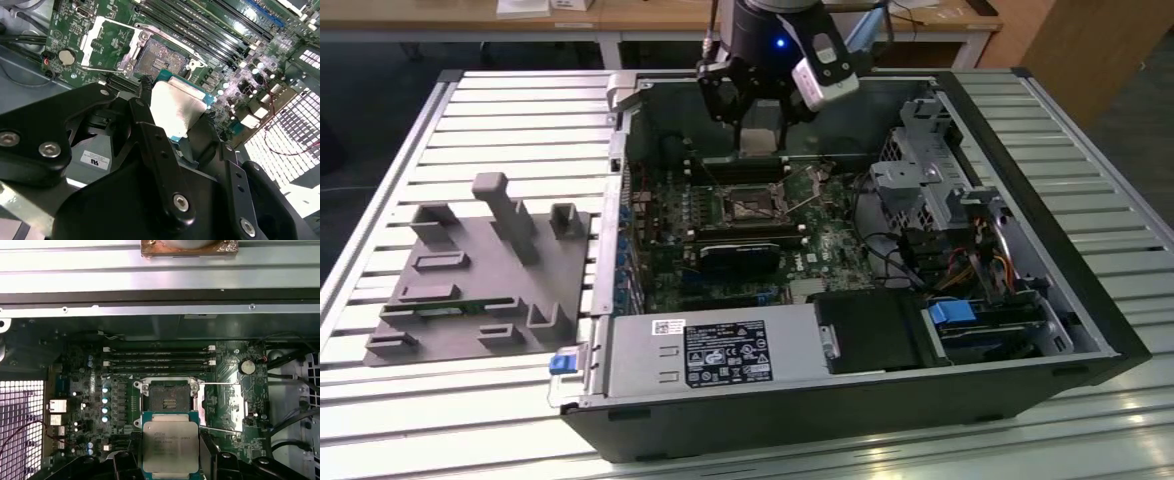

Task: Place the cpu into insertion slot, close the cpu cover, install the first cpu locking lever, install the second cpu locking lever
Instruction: 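Place the cpu into insertion slot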

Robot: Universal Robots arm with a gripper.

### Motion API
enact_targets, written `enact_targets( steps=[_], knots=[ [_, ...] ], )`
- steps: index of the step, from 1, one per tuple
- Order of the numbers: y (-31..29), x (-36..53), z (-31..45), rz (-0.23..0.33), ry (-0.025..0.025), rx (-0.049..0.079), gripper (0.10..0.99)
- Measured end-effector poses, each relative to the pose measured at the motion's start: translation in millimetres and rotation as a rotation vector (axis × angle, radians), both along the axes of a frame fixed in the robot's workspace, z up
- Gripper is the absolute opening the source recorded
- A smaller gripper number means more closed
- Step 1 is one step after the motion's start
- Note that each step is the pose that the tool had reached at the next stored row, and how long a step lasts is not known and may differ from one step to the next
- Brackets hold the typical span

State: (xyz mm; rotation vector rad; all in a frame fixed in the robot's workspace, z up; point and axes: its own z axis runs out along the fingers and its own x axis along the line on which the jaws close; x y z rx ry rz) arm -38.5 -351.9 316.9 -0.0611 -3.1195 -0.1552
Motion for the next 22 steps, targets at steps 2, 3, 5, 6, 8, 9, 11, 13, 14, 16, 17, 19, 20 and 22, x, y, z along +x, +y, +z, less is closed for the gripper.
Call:
enact_targets(
  steps=[2, 3, 5, 6, 8, 9, 11, 13, 14, 16, 17, 19, 20, 22],
  knots=[
    [0.0, 0.0, -2.4, -0.017, 0.0000, 0.000, 0.537],
    [0.0, 0.0, -3.5, -0.034, 0.0000, 0.000, 0.537],
    [0.0, 0.0, -5.2, -0.069, 0.0000, 0.000, 0.537],
    [0.0, 0.0, -6.1, -0.088, 0.0000, 0.000, 0.537],
    [0.0, 0.0, -7.8, -0.124, 0.0000, 0.000, 0.537],
    [0.0, 0.0, -8.5, -0.142, 0.0000, 0.000, 0.537],
    [0.0, 0.0, -10.0, -0.178, 0.0000, 0.000, 0.537],
    [0.0, 0.0, -11.3, -0.216, 0.0000, 0.000, 0.537],
    [0.0, 0.0, -11.9, -0.234, 0.0000, 0.000, 0.537],
    [0.0, 0.0, -13.0, -0.270, 0.0000, 0.000, 0.537],
    [0.0, 0.0, -13.4, -0.288, 0.0000, 0.000, 0.537],
    [0.0, -0.1, -13.7, -0.325, 0.0001, 0.000, 0.537],
    [0.0, -0.1, -13.8, -0.343, 0.0001, 0.000, 0.537],
    [0.0, 0.0, -14.2, -0.379, 0.0000, 0.000, 0.537]
  ],
)
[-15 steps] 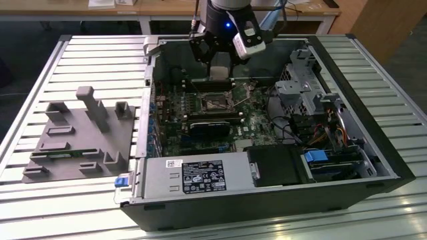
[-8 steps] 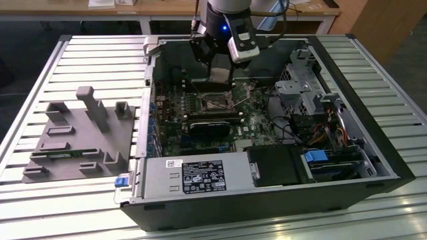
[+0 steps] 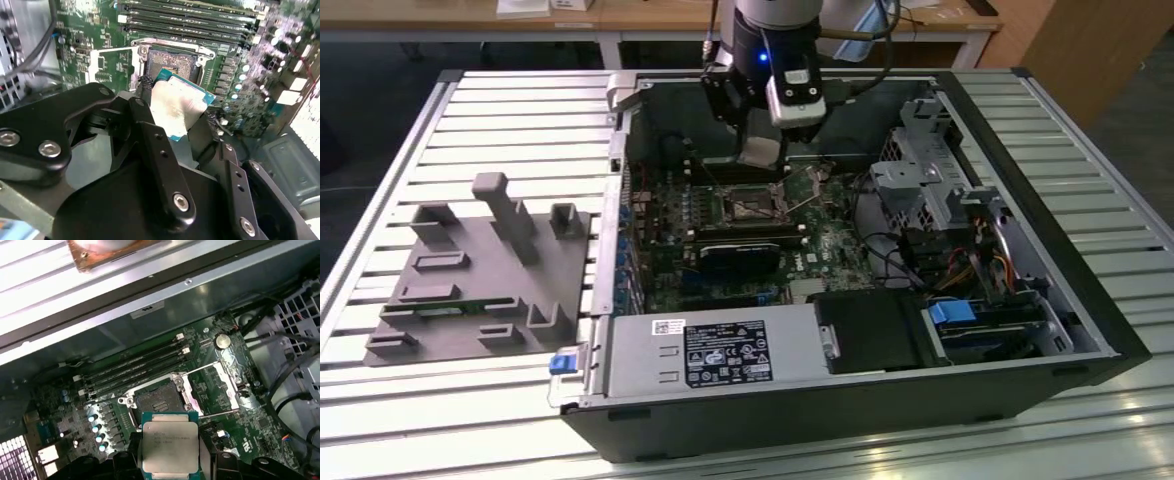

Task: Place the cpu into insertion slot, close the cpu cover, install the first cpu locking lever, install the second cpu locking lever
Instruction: 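Place the cpu into insertion slot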

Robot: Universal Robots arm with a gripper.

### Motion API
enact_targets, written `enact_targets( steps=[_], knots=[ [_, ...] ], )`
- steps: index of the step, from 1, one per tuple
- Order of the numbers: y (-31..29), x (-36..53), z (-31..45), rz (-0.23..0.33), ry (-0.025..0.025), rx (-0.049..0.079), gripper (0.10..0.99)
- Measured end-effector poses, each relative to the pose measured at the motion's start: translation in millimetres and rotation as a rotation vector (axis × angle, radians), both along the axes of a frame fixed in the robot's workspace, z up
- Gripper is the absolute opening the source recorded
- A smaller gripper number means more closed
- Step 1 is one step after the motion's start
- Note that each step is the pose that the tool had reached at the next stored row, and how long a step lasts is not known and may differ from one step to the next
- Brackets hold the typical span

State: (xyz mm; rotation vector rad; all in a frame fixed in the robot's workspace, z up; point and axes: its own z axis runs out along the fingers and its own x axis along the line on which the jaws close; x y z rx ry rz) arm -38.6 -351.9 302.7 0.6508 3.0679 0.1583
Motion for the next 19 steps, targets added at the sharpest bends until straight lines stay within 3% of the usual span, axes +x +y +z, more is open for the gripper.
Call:
enact_targets(
  steps=[19],
  knots=[
    [0.0, 0.0, -4.3, -0.347, 0.0000, 0.000, 0.537]
  ],
)
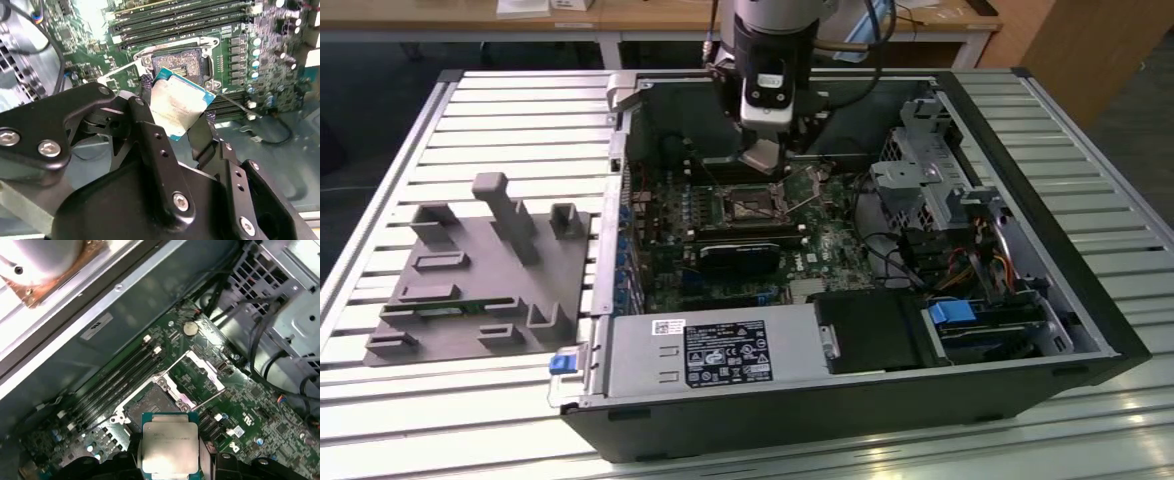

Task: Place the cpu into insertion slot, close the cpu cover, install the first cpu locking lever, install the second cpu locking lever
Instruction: 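Place the cpu into insertion slot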

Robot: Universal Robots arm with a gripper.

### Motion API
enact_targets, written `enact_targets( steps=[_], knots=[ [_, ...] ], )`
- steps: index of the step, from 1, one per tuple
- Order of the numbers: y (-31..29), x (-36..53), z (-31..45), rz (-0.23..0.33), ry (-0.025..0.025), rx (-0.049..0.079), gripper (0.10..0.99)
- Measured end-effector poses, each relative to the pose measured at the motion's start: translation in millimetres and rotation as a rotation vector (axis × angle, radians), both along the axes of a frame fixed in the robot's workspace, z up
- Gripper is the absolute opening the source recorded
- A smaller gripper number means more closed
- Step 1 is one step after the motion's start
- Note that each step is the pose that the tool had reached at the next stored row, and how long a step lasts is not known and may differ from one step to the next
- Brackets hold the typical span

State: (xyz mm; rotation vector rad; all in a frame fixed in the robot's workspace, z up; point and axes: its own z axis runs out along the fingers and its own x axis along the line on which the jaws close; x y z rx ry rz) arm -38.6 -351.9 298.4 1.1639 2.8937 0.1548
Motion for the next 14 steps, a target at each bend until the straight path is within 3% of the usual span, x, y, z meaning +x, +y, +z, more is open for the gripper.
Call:
enact_targets(
  steps=[14],
  knots=[
    [0.0, 0.0, -3.7, -0.255, 0.0000, 0.000, 0.537]
  ],
)
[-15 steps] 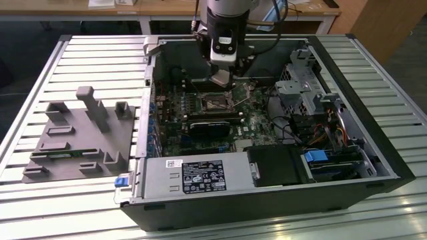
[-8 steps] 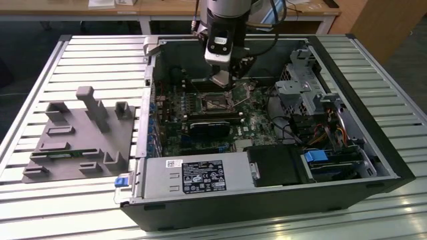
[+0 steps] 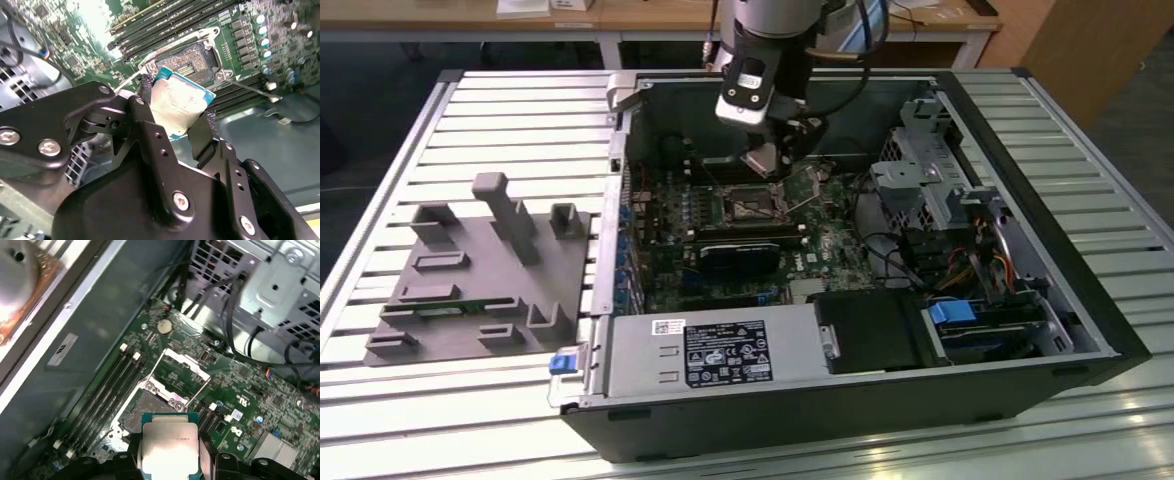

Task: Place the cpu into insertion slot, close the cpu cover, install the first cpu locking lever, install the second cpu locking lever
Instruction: 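Place the cpu into insertion slot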

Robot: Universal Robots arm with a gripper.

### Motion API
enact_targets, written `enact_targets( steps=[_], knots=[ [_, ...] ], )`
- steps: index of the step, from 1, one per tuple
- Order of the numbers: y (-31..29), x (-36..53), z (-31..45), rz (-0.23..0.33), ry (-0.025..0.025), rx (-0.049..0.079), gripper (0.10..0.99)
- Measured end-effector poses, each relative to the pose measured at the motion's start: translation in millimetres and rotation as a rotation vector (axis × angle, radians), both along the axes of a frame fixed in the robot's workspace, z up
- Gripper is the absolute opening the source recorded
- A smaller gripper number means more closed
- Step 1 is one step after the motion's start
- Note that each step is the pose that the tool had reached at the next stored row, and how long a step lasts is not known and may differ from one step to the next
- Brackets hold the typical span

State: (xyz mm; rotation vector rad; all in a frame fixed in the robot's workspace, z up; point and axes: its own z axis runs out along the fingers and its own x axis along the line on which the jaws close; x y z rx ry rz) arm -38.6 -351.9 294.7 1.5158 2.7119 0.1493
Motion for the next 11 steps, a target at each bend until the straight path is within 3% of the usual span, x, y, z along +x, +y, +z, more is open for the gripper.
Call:
enact_targets(
  steps=[11],
  knots=[
    [0.0, 0.0, -3.6, -0.199, 0.0000, 0.000, 0.537]
  ],
)
